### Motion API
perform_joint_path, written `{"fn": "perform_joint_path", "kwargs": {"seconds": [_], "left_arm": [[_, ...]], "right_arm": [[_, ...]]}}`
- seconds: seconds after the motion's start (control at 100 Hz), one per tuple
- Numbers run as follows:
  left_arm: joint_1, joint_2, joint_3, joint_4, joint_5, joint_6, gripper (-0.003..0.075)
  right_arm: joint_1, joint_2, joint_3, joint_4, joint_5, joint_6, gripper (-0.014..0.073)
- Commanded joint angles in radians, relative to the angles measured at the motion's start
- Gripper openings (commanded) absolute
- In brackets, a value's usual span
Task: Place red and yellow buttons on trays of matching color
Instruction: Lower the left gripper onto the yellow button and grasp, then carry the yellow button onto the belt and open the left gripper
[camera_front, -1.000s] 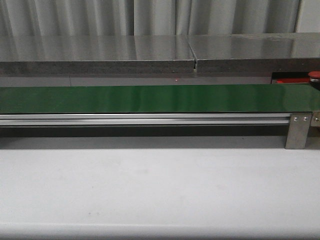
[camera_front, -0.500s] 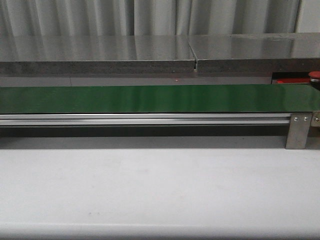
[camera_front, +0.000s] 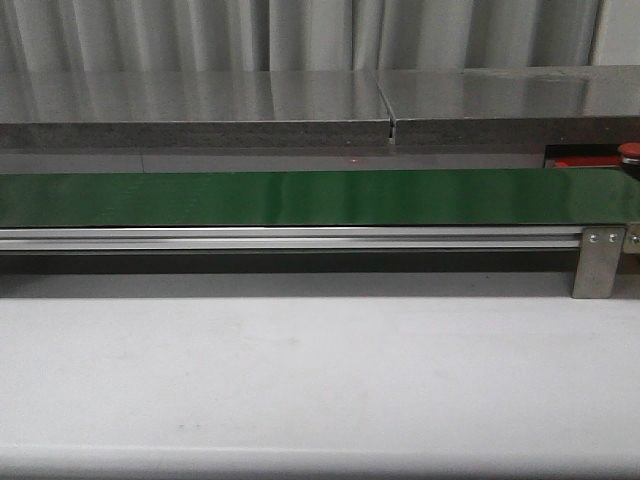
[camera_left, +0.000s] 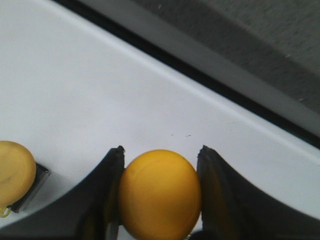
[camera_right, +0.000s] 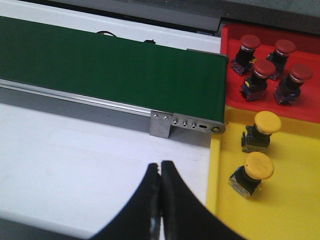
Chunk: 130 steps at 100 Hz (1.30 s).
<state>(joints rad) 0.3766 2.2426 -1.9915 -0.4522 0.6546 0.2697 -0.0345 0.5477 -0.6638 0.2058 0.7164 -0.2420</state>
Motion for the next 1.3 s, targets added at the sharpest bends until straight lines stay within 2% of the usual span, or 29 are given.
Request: {"fn": "perform_joint_path", "kwargs": {"seconds": [0.0,0.17,0.42,0.58,0.79,0.99,1.14,1.21,1.29], "left_arm": [[-0.004,-0.133,-0.033,-0.026,0.018,0.001,-0.0019],[-0.016,-0.226,-0.028,-0.026,0.136,0.001,-0.0019],[-0.049,-0.365,0.118,-0.029,0.119,0.031,-0.0019],[-0.08,-0.437,0.291,-0.051,0.048,0.083,-0.0019],[-0.111,-0.45,0.466,-0.08,-0.064,0.083,-0.0019],[-0.127,-0.448,0.559,-0.082,-0.142,0.117,-0.0019],[-0.129,-0.448,0.581,-0.082,-0.146,0.134,-0.0018],[-0.129,-0.448,0.58,-0.082,-0.142,0.136,0.0007],[-0.129,-0.448,0.58,-0.082,-0.142,0.14,0.0102]], "right_arm": [[-0.002,0.002,-0.026,0.003,-0.072,-0.001,-0.0067],[-0.002,0.002,-0.026,0.003,-0.072,-0.001,-0.0067],[-0.002,0.002,-0.026,0.003,-0.072,-0.001,-0.0067],[-0.002,0.002,-0.026,0.003,-0.072,-0.001,-0.0067],[-0.002,0.002,-0.026,0.003,-0.072,-0.001,-0.0067],[-0.002,0.002,-0.026,0.003,-0.072,-0.001,-0.0067],[-0.002,0.002,-0.026,0.003,-0.072,-0.001,-0.0067],[-0.002,0.002,-0.026,0.003,-0.072,-0.001,-0.0067],[-0.002,0.002,-0.026,0.003,-0.072,-0.001,-0.0067]]}}
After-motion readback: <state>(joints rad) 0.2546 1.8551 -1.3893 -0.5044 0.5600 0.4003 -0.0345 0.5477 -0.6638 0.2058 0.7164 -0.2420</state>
